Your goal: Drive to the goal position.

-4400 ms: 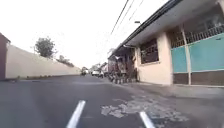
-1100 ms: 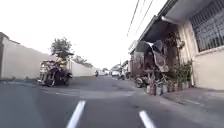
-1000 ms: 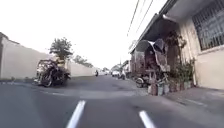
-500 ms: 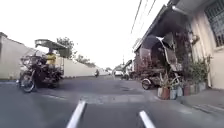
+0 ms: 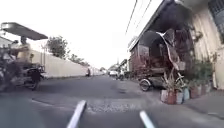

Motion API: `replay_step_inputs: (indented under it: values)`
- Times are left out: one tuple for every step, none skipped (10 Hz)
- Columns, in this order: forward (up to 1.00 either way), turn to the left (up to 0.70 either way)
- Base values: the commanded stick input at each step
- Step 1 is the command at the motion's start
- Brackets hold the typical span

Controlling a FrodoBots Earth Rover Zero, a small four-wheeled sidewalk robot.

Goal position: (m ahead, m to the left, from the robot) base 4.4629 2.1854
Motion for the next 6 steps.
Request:
replay_step_inputs:
  values:
    - [1.00,-0.40]
    - [1.00,-0.40]
    - [1.00,-0.40]
    - [1.00,-0.40]
    - [1.00,-0.40]
    - [1.00,-0.40]
